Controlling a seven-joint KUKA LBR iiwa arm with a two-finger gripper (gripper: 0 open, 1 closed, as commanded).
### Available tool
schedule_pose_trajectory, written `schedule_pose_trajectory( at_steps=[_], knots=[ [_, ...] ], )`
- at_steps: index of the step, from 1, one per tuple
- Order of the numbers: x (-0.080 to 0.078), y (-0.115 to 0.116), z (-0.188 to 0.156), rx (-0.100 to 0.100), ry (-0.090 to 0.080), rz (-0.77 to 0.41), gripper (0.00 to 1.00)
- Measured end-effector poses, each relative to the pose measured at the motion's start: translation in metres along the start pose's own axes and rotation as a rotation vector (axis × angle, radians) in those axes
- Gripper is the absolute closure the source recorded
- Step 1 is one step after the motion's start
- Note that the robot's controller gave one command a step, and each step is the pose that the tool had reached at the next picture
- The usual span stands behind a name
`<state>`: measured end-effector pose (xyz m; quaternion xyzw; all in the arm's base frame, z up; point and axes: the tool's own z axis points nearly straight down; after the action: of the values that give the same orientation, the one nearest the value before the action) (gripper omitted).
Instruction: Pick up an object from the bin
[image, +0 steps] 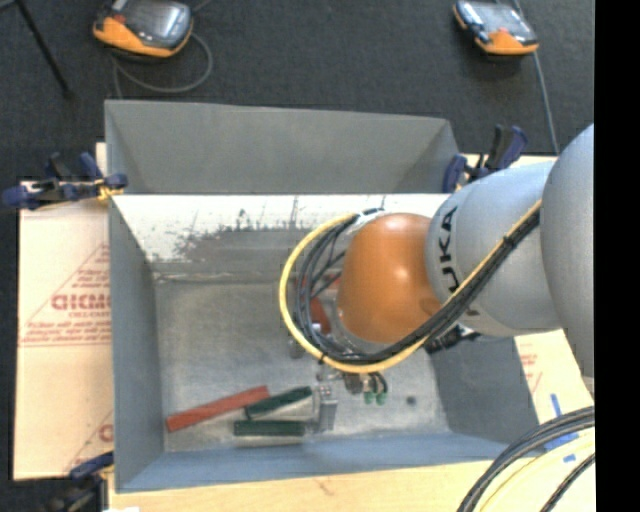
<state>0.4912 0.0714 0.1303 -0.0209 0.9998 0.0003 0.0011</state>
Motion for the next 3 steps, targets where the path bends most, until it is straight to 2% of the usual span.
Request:
schedule_pose_trajectory(
  at_steps=[1, 2, 3],
  knots=[
    [0.002, 0.004, 0.063, -0.001, 0.007, 0.013, 0.0],
    [-0.001, 0.005, 0.057, -0.003, -0.004, 0.015, 1.0],
    [-0.004, 0.005, -0.063, 0.001, -0.008, -0.154, 1.0]
  ],
)
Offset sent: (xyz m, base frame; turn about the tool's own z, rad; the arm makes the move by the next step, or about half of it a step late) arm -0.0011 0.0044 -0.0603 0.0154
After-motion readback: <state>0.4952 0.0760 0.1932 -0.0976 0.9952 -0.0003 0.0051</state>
